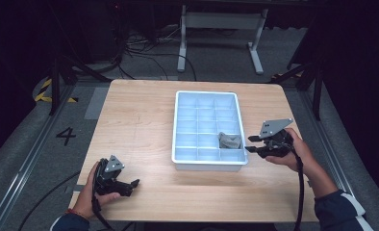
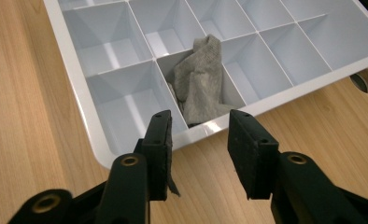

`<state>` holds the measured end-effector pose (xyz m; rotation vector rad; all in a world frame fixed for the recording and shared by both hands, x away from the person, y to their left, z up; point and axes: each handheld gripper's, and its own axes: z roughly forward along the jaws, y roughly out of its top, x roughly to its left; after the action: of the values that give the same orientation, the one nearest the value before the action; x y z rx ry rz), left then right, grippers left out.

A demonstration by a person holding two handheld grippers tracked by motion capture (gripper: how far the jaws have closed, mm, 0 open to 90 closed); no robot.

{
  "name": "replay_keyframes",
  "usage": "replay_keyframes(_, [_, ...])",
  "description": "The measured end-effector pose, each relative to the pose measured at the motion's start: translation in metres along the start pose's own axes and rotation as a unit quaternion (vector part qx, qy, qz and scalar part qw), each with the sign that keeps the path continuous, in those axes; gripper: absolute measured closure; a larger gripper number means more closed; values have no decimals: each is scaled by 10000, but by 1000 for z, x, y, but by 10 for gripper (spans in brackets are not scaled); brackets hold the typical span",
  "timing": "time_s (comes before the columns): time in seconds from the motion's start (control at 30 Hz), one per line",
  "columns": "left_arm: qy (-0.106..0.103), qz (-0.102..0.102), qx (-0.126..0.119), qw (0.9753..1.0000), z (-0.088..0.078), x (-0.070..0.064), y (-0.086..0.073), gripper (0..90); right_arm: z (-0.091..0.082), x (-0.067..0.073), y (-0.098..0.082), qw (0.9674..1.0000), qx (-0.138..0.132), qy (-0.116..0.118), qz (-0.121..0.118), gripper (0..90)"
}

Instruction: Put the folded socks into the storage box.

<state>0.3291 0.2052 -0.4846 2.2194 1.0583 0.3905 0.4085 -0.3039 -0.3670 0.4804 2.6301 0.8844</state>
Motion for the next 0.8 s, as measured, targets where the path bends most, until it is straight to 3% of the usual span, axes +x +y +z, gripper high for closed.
replay_keyframes(0.43, [0, -2, 0, 10000, 0, 0, 0, 5, -11, 12, -21, 9998, 94, -141, -117, 509])
replay_keyframes(0.6, [0, -2, -1, 10000, 0, 0, 0, 5, -13, 14, -32, 9991, 191, -339, -147, 452])
replay_keyframes(0.8, [1, 1, -1, 10000, 0, 0, 0, 5, -16, 14, -49, 9986, 246, -470, -15, 433])
